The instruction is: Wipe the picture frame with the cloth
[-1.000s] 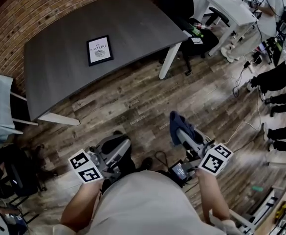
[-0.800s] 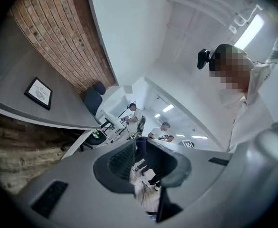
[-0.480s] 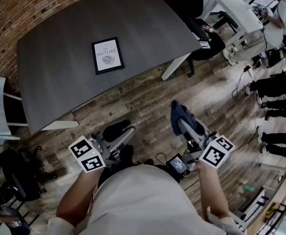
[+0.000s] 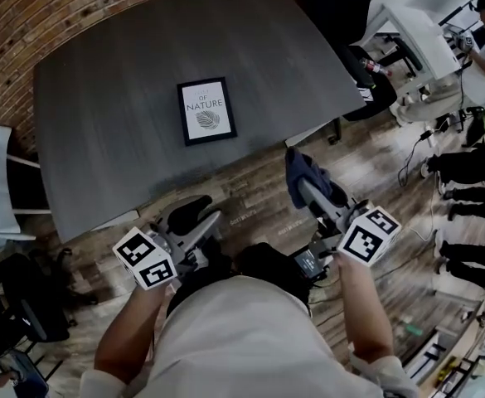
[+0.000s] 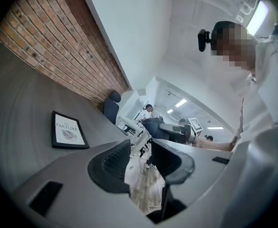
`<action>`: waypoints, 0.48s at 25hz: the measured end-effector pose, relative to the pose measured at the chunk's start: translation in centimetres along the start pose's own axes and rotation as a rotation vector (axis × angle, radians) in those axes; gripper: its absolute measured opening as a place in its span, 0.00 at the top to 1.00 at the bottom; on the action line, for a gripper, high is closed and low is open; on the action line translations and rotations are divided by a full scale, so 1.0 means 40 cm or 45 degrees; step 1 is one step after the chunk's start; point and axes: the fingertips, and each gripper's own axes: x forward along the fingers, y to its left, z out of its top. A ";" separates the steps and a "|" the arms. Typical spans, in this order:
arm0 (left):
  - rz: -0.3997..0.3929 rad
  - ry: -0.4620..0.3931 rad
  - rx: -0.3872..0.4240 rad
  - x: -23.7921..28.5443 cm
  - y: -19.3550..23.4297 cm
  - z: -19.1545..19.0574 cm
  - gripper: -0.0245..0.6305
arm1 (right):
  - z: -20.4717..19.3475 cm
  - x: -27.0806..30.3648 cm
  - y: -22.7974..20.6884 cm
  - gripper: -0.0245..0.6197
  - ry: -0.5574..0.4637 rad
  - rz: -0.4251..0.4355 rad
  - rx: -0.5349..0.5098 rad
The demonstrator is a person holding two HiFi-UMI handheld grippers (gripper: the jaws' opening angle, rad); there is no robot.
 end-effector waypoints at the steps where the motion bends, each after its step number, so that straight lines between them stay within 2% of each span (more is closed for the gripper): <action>1: 0.021 0.003 0.013 0.005 0.016 0.006 0.75 | 0.012 0.024 -0.004 0.75 0.014 0.012 -0.013; 9: 0.253 0.040 0.111 0.079 0.191 0.054 0.72 | 0.094 0.259 -0.099 0.75 0.163 0.162 -0.054; 12: 0.378 0.074 0.123 0.117 0.277 0.058 0.72 | 0.119 0.366 -0.137 0.75 0.244 0.234 -0.058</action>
